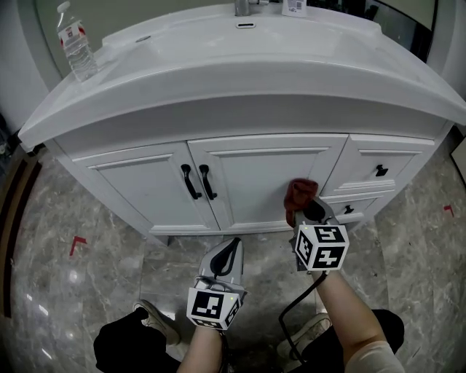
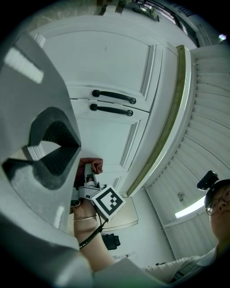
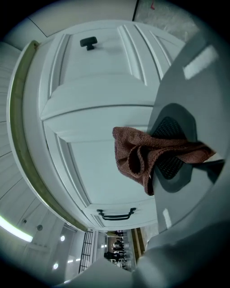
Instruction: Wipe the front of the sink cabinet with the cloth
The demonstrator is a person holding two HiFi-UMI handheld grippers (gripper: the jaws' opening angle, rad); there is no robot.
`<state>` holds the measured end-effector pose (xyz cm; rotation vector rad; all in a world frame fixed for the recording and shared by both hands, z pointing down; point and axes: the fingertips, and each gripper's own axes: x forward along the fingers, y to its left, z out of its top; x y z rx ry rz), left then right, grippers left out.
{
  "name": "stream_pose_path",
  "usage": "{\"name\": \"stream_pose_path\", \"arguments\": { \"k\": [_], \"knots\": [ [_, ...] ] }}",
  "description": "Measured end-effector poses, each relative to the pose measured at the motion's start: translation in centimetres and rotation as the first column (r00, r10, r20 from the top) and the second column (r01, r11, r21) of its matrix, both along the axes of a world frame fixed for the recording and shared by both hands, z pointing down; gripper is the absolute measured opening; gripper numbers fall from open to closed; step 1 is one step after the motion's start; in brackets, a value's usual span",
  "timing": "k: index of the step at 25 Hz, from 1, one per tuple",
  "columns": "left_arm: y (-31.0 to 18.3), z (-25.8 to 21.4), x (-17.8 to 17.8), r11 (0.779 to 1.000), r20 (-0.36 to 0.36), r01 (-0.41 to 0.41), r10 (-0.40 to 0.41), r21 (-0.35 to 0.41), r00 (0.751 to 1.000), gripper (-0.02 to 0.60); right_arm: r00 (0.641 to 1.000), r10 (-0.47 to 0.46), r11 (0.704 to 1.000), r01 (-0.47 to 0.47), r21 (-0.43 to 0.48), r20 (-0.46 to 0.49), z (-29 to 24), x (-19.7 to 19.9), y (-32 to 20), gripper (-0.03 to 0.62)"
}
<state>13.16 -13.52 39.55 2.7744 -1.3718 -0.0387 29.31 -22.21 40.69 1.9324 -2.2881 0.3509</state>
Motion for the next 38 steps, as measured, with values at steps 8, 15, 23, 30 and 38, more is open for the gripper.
{"name": "stream_pose_path", "arguments": {
  "k": [8, 15, 23, 30, 38],
  "knots": [
    [0.1, 0.2, 1.7, 1.0, -0.018, -0.008, 0.008, -0.011, 1.0, 0.002, 0.997, 0.073, 0.997, -0.073, -0.02, -0.002, 0.5, 4.3, 1.5, 0.081],
    [-0.1, 1.2, 0.2, 1.0, -0.026, 0.008, -0.009, -0.008, 1.0, 0.002, 1.0, -0.005, 1.0, 0.006, -0.014, 0.027, 1.9, -0.3, 1.9, 0.08],
    [-1.4, 3.7, -7.0, 0.993, -0.008, 0.113, -0.113, -0.043, 0.994, 0.002, 0.971, -0.236, 0.97, 0.238, -0.041, 0.048, 5.8, -14.2, -0.2, 0.08],
    [-1.8, 5.0, -11.0, 0.986, 0.006, 0.157, -0.157, -0.053, 0.988, 0.002, 0.947, -0.313, 0.947, 0.318, -0.056, 0.073, 8.4, -21.0, -1.6, 0.08],
    [-1.7, 5.9, -11.6, 0.984, -0.009, 0.16, -0.162, -0.074, 0.987, 0.0, 0.947, -0.307, 0.949, 0.312, -0.043, 0.089, 9.2, -20.8, -2.2, 0.081]
  ]
}}
